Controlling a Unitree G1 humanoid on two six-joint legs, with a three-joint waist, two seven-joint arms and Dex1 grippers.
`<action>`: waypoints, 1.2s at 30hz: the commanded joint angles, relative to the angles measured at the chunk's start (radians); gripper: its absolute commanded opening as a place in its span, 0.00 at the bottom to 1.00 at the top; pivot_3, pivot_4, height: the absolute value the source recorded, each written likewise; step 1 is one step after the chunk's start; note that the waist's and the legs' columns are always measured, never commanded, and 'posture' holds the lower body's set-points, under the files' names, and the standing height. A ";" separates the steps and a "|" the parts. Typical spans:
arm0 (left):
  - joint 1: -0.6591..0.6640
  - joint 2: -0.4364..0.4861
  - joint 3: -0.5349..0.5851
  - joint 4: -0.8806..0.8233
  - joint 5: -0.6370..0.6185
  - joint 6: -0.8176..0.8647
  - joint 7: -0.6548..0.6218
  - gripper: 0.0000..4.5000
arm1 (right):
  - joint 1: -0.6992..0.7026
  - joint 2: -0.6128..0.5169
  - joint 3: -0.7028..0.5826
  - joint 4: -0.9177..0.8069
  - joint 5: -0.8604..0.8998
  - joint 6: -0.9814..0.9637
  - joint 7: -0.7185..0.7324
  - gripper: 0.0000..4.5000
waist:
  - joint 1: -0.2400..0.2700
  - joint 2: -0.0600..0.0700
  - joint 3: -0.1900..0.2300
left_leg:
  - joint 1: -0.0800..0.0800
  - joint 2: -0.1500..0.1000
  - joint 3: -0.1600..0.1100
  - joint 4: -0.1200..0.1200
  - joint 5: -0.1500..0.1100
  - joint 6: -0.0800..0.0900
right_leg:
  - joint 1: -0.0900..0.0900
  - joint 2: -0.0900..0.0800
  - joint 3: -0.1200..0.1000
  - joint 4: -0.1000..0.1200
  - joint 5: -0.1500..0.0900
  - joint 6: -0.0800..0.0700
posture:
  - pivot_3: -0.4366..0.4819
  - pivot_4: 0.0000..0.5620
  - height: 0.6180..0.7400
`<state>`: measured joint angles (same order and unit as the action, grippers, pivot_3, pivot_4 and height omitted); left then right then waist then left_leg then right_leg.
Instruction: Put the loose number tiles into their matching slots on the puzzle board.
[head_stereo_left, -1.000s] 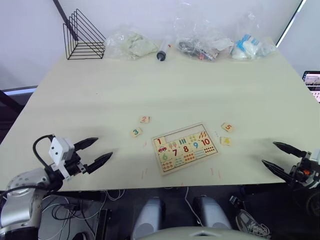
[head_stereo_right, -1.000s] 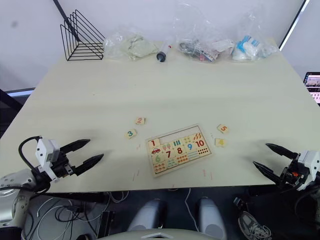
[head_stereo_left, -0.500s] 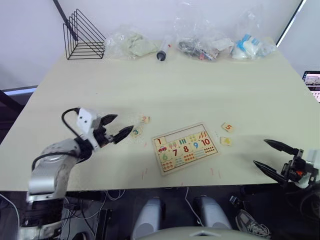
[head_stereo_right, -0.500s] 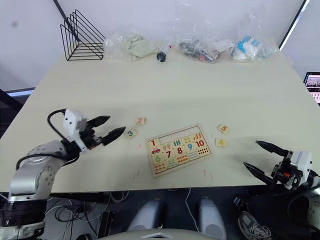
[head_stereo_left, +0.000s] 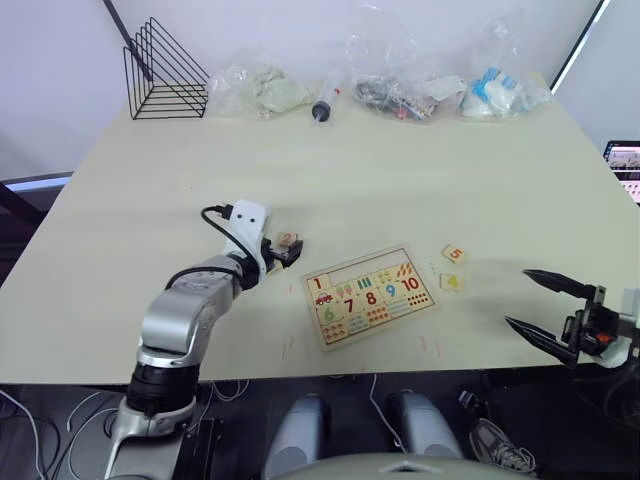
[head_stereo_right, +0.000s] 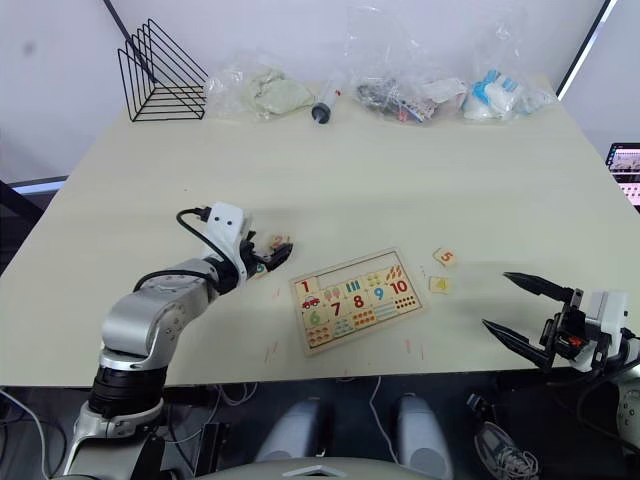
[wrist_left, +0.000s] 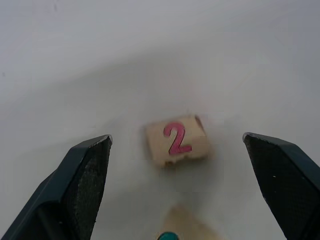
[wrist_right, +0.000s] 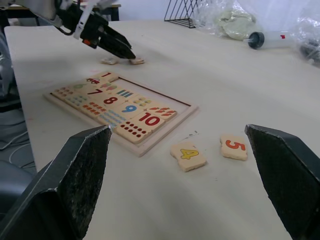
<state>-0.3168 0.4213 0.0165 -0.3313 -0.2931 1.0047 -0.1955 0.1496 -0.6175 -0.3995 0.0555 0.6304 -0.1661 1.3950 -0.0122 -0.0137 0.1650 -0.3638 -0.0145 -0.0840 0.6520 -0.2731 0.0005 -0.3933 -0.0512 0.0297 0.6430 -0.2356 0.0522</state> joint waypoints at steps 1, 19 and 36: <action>-0.029 -0.013 -0.018 -0.022 0.037 0.020 0.033 0.99 | 0.001 -0.012 -0.022 -0.017 0.021 -0.018 0.014 1.00 | 0.001 0.000 0.000 | 0.000 0.000 0.000 0.000 0.000 0.000 | 0.000 0.000 0.000 0.000 0.000 0.000 | 0.48 0.27 1.00; -0.093 -0.119 -0.031 0.055 0.092 0.072 0.078 0.99 | -0.003 -0.009 -0.026 0.004 0.016 -0.039 0.019 1.00 | 0.003 0.000 0.000 | 0.000 -0.001 0.000 0.001 0.000 0.000 | 0.000 -0.001 0.000 0.000 0.000 0.000 | 0.48 0.27 1.00; -0.097 -0.149 -0.004 0.050 0.124 0.048 0.083 0.32 | -0.029 -0.005 -0.008 0.031 0.010 -0.058 0.026 1.00 | 0.004 0.000 0.000 | 0.000 -0.001 0.000 0.001 0.000 0.000 | 0.001 -0.001 -0.001 0.000 0.000 0.000 | 0.48 0.27 1.00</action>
<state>-0.4083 0.2585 0.0087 -0.2533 -0.1786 1.0701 -0.1065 0.1322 -0.6167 -0.3997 0.0949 0.6273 -0.2063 1.4133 -0.0084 -0.0137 0.1649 -0.3638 -0.0157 -0.0837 0.6526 -0.2729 0.0001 -0.3923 -0.0520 0.0289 0.6429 -0.2356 0.0524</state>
